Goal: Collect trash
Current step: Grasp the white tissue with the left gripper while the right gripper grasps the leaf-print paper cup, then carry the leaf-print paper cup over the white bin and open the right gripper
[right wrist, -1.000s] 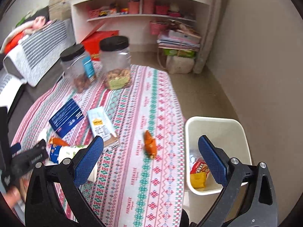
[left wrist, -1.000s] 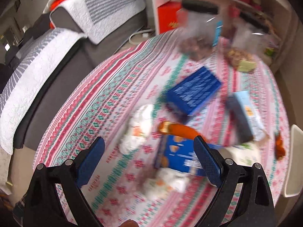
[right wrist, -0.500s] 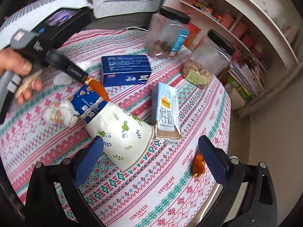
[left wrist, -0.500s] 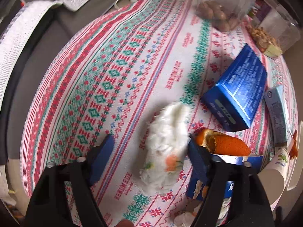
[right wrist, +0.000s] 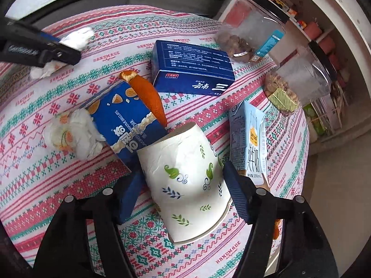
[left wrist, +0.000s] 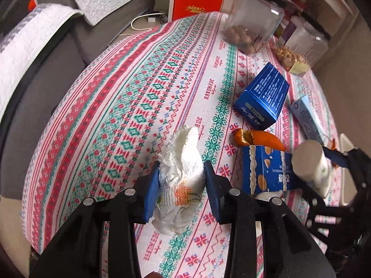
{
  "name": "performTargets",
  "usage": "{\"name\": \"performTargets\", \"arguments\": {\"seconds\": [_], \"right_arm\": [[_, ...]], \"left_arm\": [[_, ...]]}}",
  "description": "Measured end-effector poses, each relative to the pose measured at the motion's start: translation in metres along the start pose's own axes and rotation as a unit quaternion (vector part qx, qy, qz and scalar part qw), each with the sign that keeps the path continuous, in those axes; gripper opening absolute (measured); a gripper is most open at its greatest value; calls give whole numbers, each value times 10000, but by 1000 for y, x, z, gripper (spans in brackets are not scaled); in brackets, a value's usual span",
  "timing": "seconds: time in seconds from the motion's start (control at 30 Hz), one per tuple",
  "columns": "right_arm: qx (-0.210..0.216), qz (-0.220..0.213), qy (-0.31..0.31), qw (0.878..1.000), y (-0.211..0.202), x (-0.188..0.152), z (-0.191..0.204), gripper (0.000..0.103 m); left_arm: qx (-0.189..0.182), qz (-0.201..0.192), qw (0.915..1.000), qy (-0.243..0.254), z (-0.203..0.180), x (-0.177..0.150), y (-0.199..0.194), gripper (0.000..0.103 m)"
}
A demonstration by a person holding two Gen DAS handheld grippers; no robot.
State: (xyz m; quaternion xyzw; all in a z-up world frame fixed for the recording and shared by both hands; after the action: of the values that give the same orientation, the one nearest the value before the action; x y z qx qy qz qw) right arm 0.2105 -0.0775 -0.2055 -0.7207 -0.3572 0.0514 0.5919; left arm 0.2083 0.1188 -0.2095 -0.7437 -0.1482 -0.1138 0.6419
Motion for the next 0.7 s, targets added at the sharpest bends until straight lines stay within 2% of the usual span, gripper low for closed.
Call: {"name": "performTargets", "arguments": {"seconds": [0.07,0.13,0.27,0.5,0.7], "right_arm": [[321,-157,568,9977,-12,7,-9,50],[657,-446,1132,9904,-29,16,-21,50],[1005,-1056,1708,9745,-62,27,-38,50],[950,-1709,2258,9543,-104,25,-68,50],[865,-2118,2741,9341,-127,12,-102,51]], "left_arm": [[-84,-97,9997,-190,8,1,-1,38],[-191,-185,9988,-406,15,-1,-4,38],[-253,-388,9964,-710,17,-1,-18,37],[-157,-1090,9894,-945,0,9,-69,38],[-49,-1319,9874,-871,-20,12,-95,37]]}}
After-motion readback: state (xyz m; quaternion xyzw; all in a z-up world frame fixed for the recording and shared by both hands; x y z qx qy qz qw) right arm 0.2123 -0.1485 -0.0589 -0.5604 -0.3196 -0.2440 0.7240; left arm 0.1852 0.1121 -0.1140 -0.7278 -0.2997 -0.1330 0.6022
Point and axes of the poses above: each gripper's, at about its wrist camera, not at the fingertips, and y roughly the way its jaws point, z to its left, x to its top, the point moved 5 cm from there along y, roughly the way its jaws point, and after that the axes turned 2 degrees about z, right-handed, at the moved point
